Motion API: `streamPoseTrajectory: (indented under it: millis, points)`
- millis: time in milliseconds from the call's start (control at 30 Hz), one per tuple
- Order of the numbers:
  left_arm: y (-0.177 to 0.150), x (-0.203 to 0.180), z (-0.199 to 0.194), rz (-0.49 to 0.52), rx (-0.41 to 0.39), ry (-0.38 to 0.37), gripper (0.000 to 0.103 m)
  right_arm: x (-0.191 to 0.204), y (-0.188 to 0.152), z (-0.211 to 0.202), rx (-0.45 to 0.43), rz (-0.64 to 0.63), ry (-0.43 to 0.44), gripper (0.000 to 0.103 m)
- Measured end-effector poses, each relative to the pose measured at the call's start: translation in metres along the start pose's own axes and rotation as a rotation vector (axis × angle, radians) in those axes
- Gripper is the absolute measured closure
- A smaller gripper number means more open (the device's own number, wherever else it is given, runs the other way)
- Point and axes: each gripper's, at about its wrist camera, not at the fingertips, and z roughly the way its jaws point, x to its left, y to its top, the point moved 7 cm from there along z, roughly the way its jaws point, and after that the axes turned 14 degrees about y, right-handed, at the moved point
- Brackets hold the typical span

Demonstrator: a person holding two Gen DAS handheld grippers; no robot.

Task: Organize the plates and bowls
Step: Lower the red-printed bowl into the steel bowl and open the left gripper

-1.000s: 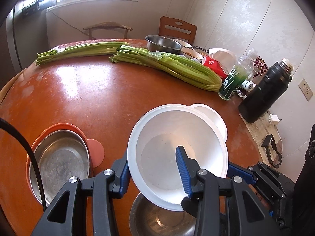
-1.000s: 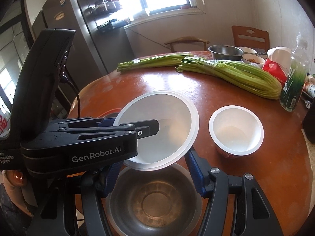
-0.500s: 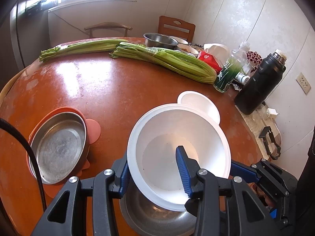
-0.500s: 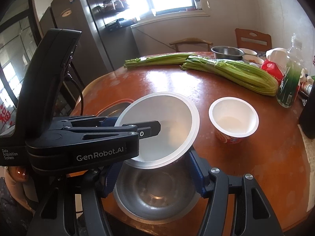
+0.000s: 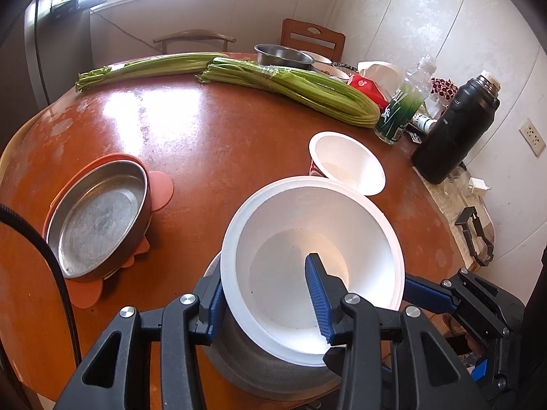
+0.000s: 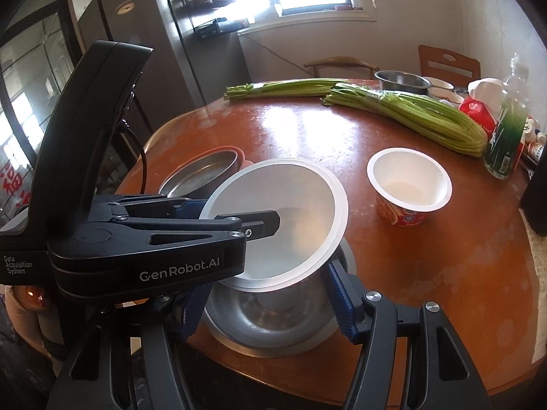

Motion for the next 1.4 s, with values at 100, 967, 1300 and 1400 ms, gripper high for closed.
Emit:
streamPoseTrajectory:
  millis: [100, 967, 1300, 1400]
  points:
    - [-0.006, -0.001, 0.002, 0.002, 0.010, 0.003, 0.060, -0.001, -0.005, 0.002, 0.013, 0.000, 0.004, 0.037]
    - [-0.028, 0.001, 0.031, 0.022, 0.076, 0.024, 0.060, -0.008, -0.029, 0.029, 0.109, 0.036, 0.016, 0.037]
    - [-0.029, 0.000, 0.029, 0.029, 0.067, 0.027, 0.060, -0.013, -0.030, 0.030, 0.114, 0.047, 0.011, 0.037]
    - [-0.029, 0.001, 0.028, 0.027, 0.064, 0.030, 0.060, -0.014, -0.030, 0.029, 0.113, 0.051, 0.014, 0.037]
